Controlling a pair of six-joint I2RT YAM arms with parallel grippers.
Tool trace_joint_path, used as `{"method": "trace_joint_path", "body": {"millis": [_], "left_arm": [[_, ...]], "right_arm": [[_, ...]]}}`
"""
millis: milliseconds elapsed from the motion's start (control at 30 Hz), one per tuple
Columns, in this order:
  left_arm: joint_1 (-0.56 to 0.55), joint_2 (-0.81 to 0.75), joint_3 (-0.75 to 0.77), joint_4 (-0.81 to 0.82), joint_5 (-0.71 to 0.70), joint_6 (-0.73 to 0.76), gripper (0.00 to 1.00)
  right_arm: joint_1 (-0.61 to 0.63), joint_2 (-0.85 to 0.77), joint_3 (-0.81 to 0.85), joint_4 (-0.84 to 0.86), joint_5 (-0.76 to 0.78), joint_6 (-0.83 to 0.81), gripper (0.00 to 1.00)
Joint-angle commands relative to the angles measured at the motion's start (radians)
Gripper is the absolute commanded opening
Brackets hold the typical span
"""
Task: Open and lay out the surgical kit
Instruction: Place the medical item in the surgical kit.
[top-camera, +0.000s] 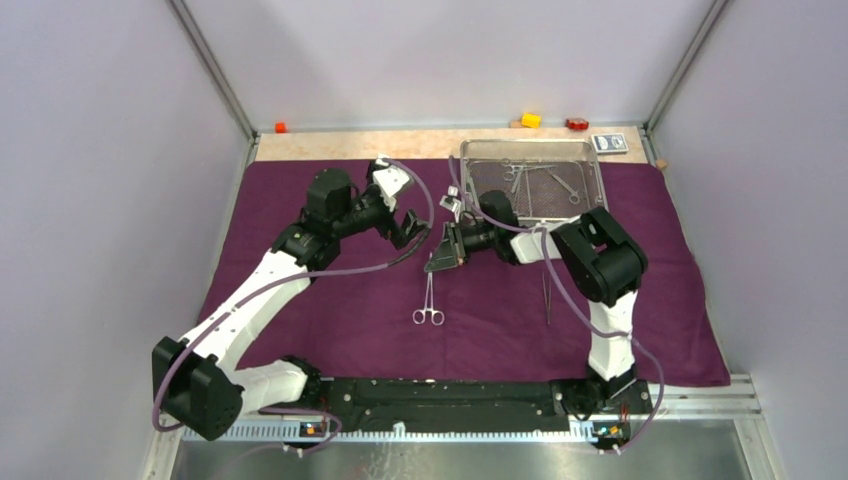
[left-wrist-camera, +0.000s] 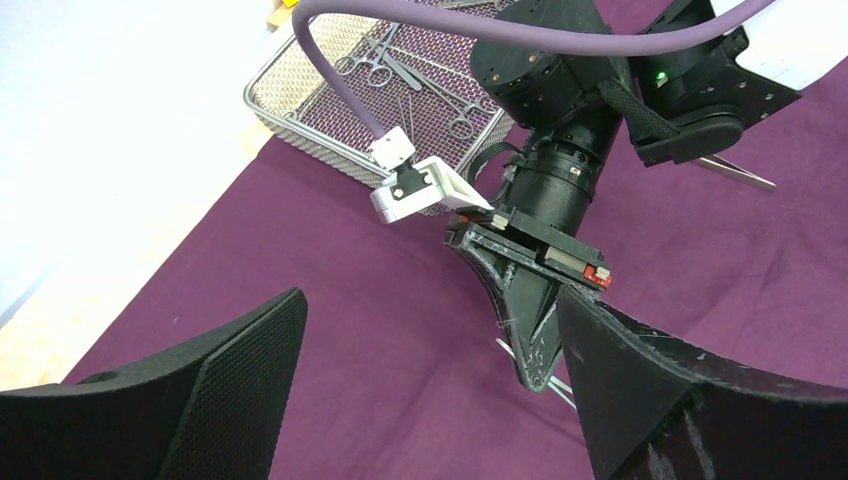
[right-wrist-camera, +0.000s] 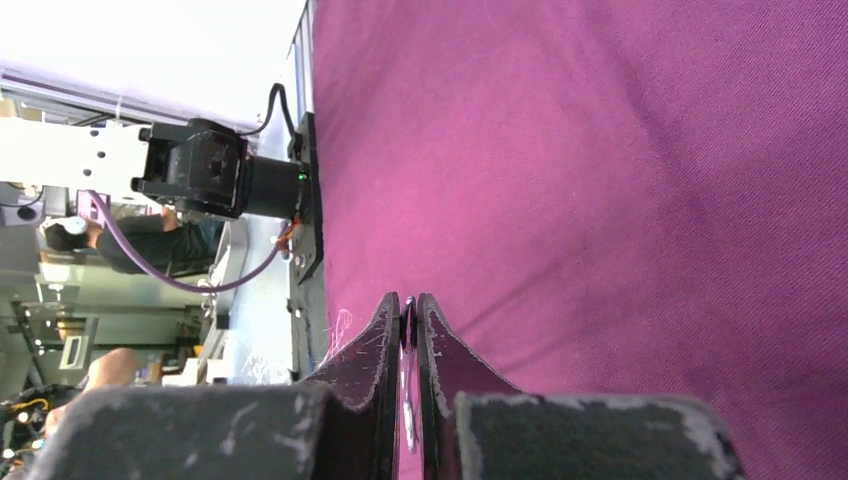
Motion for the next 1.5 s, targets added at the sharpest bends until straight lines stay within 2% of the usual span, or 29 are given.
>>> {"method": "trace_joint_path", "body": {"millis": [0,267,733,1000,1267,1467], "left_arm": [[0.005,-0.019,0.006,0.027,0.022,-0.008,0.99],[0.005,-0.012,0.016,0.025,0.048,-0.013,0.99],[0.005,-0.025,0.007,0.026,0.067,-0.025,0.99],[0.005,-0.031,0.002,0.029,0.080,-0.026,0.99],[0.005,-0.032,0.001,0.031,0.085,-0.027,0.99],[0.005,-0.031,-0.001,0.032,0.089,-0.029,0.99]], "right_arm": [[0.010,0.009,0.037,0.130,-0.035,0.062,0.00],[0.002,-0.003,0.109,-0.140,-0.018,-0.141,0.00],[-0.022,0.042,0.079,-0.108,-0.012,-0.118,0.00],[-0.034,0.051,0.100,-0.170,0.006,-0.160,0.22],[-0.034,0.044,0.118,-0.264,0.062,-0.232,0.32],[-0.034,0.037,0.143,-0.343,0.115,-0.281,0.36]]}}
